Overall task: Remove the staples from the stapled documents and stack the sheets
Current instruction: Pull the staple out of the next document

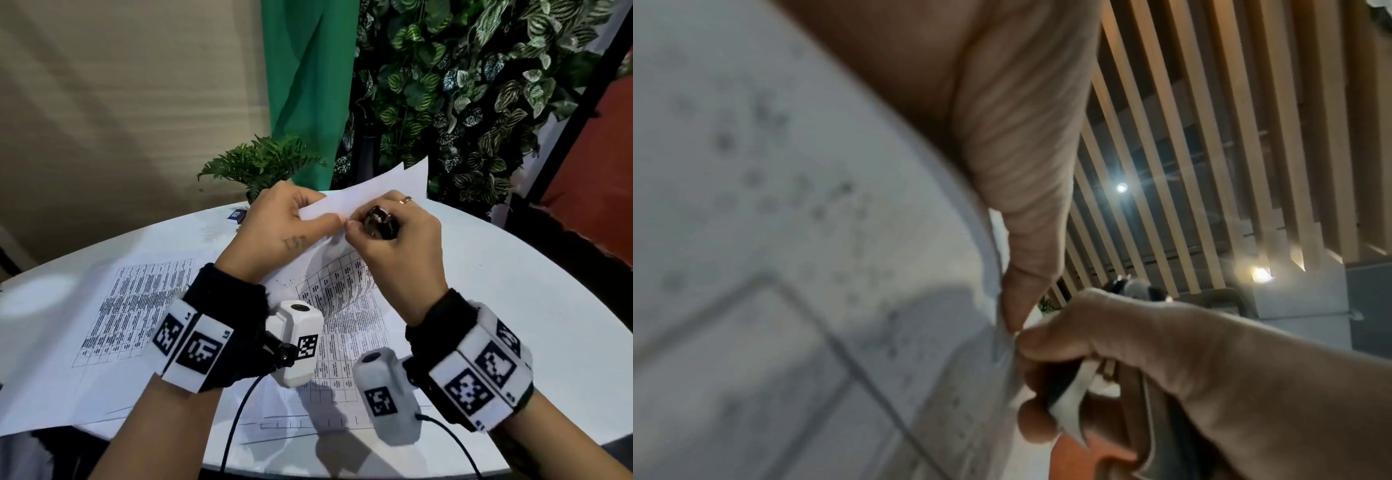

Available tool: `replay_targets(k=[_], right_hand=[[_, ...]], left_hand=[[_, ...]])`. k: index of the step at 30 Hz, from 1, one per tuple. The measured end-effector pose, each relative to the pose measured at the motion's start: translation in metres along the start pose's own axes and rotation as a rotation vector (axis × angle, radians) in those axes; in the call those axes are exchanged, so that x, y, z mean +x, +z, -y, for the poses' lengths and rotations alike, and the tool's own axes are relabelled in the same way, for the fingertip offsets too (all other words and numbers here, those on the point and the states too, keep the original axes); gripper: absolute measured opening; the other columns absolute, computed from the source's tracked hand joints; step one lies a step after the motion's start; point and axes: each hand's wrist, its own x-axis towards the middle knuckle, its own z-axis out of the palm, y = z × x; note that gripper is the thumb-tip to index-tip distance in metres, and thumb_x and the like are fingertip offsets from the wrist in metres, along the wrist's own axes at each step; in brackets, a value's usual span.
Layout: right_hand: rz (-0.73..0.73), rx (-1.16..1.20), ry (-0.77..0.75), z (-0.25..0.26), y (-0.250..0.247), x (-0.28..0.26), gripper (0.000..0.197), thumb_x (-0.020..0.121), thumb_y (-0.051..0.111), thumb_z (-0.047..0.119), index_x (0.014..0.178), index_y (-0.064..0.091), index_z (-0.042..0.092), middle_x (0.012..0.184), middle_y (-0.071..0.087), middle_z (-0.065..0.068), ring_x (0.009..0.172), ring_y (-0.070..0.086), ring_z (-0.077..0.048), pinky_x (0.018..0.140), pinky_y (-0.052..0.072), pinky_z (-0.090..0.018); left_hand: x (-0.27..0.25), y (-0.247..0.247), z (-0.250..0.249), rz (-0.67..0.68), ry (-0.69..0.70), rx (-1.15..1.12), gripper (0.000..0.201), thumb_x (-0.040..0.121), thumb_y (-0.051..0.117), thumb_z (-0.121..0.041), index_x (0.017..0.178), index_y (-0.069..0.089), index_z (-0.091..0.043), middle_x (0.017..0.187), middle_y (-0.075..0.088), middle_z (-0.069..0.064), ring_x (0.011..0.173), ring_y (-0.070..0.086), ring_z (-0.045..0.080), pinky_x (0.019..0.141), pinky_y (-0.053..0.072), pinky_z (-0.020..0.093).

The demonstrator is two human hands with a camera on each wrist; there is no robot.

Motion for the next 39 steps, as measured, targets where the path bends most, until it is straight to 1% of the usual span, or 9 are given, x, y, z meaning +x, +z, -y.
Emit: replay_targets(k=[4,7,11,14,19,23,30,35,39], right_hand=[[-0.011,-0.371,-0.358,-0.003,-0.002,0.000,0.023,0.074,0.054,0.033,0.070,0.065,0.013,0.077,0.062,0.000,0.061,0.057,-0.024,0.046,0.042,-0.028],[0.010,-0.401,-0.423,-0.007,-0.004,0.002,0.021,0.075,0.055,0.030,0.069,0.065,0.013,0.077,0.062,0.001,0.061,0.057,-0.023,0.046,0.041,-0.026],[0.073,0.031,-0.055,-0.001,-0.003,0.002,0.014,0.069,0.062,0.023,0.063,0.061,0.010,0.068,0.059,-0.004,0.065,0.055,-0.022,0.061,0.047,-0.040],[0.178,0.041,0.148,-0.003,-0.008,0.000,0.019,0.069,0.066,0.025,0.065,0.061,0.007,0.061,0.060,-0.006,0.060,0.054,-0.023,0.063,0.048,-0.041],[0.203,-0.522,0.201,-0.014,-0.023,-0.010,0.022,0.080,0.061,0.030,0.067,0.055,0.013,0.061,0.048,0.006,0.068,0.048,-0.026,0.057,0.032,-0.032],[0.415,-0.779,0.267,-0.028,-0.030,-0.017,0.012,0.086,0.055,0.029,0.088,0.065,0.022,0.087,0.064,-0.003,0.089,0.059,-0.031,0.062,0.031,-0.028],[0.500,-0.750,0.346,-0.043,-0.033,-0.019,0.033,0.082,0.065,0.036,0.060,0.044,0.025,0.074,0.052,0.003,0.075,0.047,-0.023,0.061,0.032,-0.027],[0.484,-0.740,0.354,-0.045,-0.038,-0.021,0.030,0.083,0.057,0.028,0.057,0.044,0.020,0.062,0.048,0.003,0.070,0.047,-0.028,0.050,0.029,-0.027],[0.247,-0.512,0.353,-0.060,-0.051,-0.006,0.014,0.077,0.068,0.021,0.079,0.055,0.024,0.085,0.056,-0.002,0.081,0.050,-0.025,0.066,0.038,-0.031]], left_hand=[[0.005,0.003,0.005,-0.020,-0.062,-0.030,0.040,0.059,0.061,-0.049,0.076,0.072,-0.014,0.071,0.068,0.019,0.062,0.052,0.016,0.062,0.041,0.034],[0.005,0.003,0.005,-0.007,-0.105,-0.047,0.031,0.066,0.064,-0.034,0.069,0.070,-0.004,0.065,0.063,0.018,0.060,0.049,0.016,0.061,0.036,0.031],[0.006,0.004,0.006,-0.071,-0.078,0.026,0.029,0.069,0.062,-0.034,0.070,0.071,-0.006,0.064,0.064,0.018,0.055,0.049,0.021,0.055,0.043,0.040],[0.005,-0.001,0.006,-0.078,-0.071,0.053,0.033,0.068,0.061,-0.040,0.076,0.073,-0.010,0.074,0.069,0.017,0.065,0.061,0.034,0.064,0.051,0.048],[0.004,-0.007,0.001,-0.062,-0.067,0.082,0.033,0.067,0.069,-0.044,0.072,0.072,-0.011,0.071,0.070,0.011,0.060,0.060,0.019,0.065,0.052,0.044],[0.001,-0.005,-0.002,-0.025,-0.099,0.028,0.032,0.062,0.079,-0.045,0.076,0.074,-0.017,0.075,0.074,0.001,0.071,0.069,0.022,0.072,0.054,0.046],[0.002,-0.005,-0.004,-0.017,-0.061,0.035,0.034,0.064,0.074,-0.044,0.077,0.075,-0.013,0.075,0.073,0.005,0.074,0.068,0.028,0.073,0.053,0.048],[0.003,-0.007,-0.003,-0.016,-0.051,0.035,0.035,0.063,0.074,-0.042,0.077,0.075,-0.011,0.075,0.073,0.008,0.074,0.068,0.032,0.074,0.054,0.053],[0.005,-0.011,-0.001,0.023,-0.043,0.075,0.031,0.063,0.074,-0.042,0.077,0.075,-0.014,0.076,0.072,0.010,0.074,0.067,0.032,0.072,0.055,0.050]])
